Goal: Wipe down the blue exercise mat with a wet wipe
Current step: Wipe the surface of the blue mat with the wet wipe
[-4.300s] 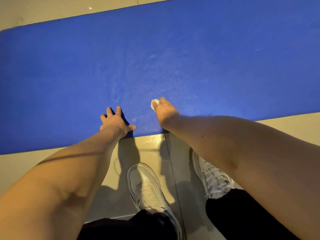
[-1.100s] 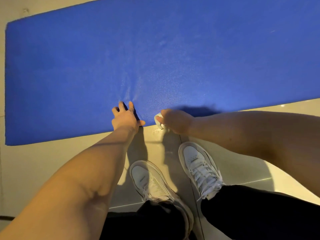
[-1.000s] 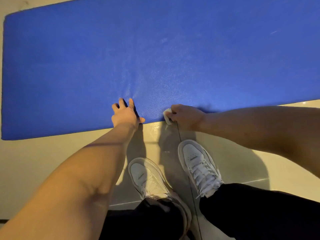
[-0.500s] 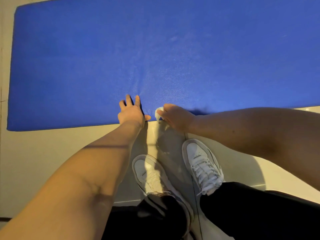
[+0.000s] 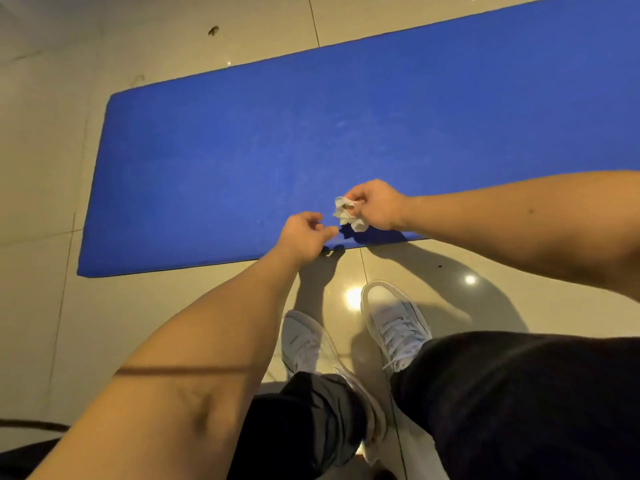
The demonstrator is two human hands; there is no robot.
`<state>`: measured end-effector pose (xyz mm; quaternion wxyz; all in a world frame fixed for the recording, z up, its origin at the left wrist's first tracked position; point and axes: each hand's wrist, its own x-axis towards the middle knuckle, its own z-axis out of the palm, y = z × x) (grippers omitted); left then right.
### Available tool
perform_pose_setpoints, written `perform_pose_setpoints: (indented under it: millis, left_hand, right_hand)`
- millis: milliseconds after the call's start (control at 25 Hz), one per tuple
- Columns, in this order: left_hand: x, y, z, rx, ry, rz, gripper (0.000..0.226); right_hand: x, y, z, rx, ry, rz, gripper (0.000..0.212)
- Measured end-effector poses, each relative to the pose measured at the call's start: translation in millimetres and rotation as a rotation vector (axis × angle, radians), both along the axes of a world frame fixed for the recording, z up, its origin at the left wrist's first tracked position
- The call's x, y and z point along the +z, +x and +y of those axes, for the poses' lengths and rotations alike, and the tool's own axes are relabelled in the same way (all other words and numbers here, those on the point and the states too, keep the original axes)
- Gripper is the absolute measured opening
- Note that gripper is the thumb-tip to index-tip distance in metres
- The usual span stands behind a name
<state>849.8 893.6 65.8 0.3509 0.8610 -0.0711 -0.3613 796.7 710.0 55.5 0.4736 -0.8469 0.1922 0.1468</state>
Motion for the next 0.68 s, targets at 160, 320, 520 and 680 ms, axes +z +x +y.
perform_pose_setpoints:
  millis: [160, 320, 520, 680]
  left_hand:
    - [47.5, -21.7, -4.6, 0.089, -0.158, 0.042, 0.033]
    - [67.3, -25.2, 7.0, 0.229, -0.131, -0.088, 0.009]
    - [73.4, -9.0, 32.7, 0.254, -0.06, -0.162, 0.02]
    - [61.2, 12.7, 57.7, 0.251, -0.044, -0.162, 0.018]
  right_hand:
    - [33.4, -3.7, 20.4, -0.106, 0.102, -0.011, 0.006]
    - [59.1, -3.6, 40.7, -0.117, 0.203, -0.006, 0.006]
    - [87.8, 8.9, 63.6, -0.043, -0.019, 0.035, 0.011]
    - [94.1, 36.3, 82.4, -0.05, -0.178, 0.145, 0.002]
